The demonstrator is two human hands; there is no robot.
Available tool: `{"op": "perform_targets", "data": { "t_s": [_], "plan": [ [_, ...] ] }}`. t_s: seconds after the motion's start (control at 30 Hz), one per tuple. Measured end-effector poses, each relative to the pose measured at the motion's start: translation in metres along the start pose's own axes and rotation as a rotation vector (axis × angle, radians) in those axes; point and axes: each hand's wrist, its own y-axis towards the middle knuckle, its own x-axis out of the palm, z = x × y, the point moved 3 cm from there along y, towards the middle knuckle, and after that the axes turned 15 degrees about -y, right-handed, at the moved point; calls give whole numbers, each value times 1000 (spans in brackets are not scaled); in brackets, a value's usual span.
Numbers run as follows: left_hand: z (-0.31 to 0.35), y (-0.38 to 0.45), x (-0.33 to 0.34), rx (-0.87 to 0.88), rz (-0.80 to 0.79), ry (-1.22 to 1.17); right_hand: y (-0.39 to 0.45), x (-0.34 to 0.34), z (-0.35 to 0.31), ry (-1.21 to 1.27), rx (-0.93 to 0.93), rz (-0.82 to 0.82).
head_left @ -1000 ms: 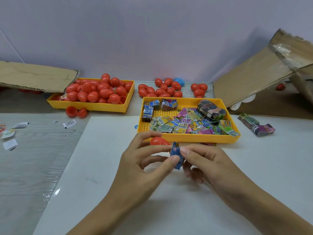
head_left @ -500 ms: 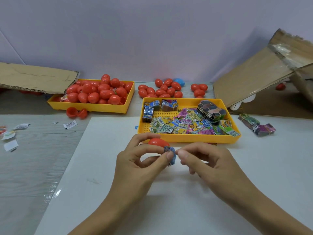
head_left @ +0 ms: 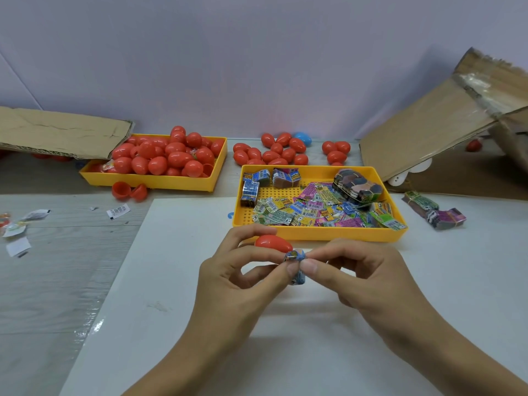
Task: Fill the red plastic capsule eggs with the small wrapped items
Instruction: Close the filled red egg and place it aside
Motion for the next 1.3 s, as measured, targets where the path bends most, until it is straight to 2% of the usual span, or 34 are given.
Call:
{"op": "perform_targets", "data": {
  "t_s": [0.13,0.33,0.63,0.8,0.97,1.1,1.23,1.3],
  "plan": [
    [0,-1,3,-57,-44,-52,1,-2,1,16,13,19],
    [-3,1,0,-52,-3,-78,0,2,2,131,34,-25],
    [-4,0,-1,-70,-18,-119,-2,4,-4,131,-39,-172],
    [-2,-1,3,-83,-62,-115,-1,6,1,187,113,-218],
    [-3,-1,2,-172,-94,-171,2,3,2,274,199,-194],
    [-5,-1,0,-228,-88,-221,2,3,1,357,230,-257],
    [3,0,-1,18,-54,92,0,4,0,368,174,-258],
    [5,-1,-2,54,-55,126,-1,4,-2,323,100,-212]
  ]
}}
